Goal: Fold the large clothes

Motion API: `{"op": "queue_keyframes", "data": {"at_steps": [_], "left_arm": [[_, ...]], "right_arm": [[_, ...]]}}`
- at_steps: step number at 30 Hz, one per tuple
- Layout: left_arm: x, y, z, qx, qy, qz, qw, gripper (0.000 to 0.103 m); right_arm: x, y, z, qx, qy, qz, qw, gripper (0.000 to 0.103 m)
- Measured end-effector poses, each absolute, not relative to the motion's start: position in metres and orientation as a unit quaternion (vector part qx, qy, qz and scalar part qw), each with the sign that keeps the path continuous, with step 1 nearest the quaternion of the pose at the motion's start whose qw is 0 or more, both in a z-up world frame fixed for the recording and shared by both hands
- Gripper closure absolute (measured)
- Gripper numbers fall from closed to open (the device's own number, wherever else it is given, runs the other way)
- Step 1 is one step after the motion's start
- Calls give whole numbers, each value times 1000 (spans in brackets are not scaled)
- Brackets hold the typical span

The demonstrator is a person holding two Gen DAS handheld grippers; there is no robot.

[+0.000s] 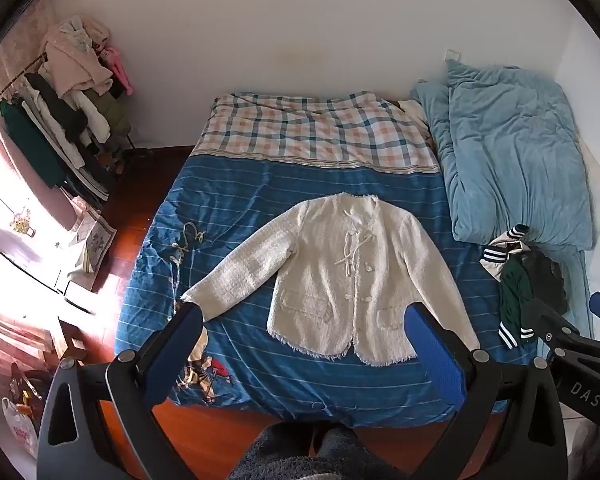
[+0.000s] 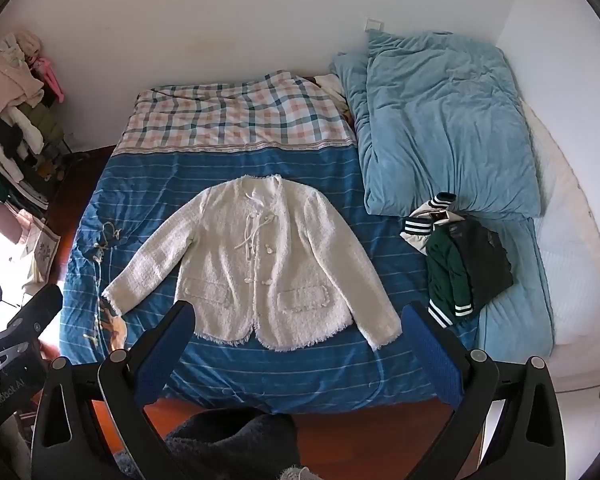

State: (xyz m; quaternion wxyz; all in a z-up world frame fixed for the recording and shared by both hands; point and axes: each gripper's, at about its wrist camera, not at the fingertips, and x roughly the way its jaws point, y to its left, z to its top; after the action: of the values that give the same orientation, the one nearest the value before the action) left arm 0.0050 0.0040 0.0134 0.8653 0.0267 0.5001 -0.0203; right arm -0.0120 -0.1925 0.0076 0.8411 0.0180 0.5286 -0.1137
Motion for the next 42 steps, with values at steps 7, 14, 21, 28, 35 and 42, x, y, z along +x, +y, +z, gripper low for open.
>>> {"op": "queue_keyframes", "data": {"at_steps": [7, 14, 21, 28, 35, 42], "left_arm": [[7, 1, 17, 26, 499, -21, 866, 0], [5, 0, 18, 25, 497, -20, 867, 0], [6, 0, 19, 25, 497, -21, 867, 0], [4, 0, 18, 25, 497, -21, 867, 0], [1, -3, 20, 26, 494, -22, 869, 0], [-2, -5, 21, 27, 491, -25, 870, 0]], "right_arm": [[-11, -193, 10, 18, 528, -115, 841, 0], [-13, -194, 9, 18, 527, -114, 842, 0], [-13, -194, 10, 18, 526, -113, 842, 0], [-14, -194, 11, 18, 527, -113, 842, 0], [-17, -193, 22, 18, 526, -110, 843, 0], [-18, -193, 28, 17, 525, -112, 843, 0]]}}
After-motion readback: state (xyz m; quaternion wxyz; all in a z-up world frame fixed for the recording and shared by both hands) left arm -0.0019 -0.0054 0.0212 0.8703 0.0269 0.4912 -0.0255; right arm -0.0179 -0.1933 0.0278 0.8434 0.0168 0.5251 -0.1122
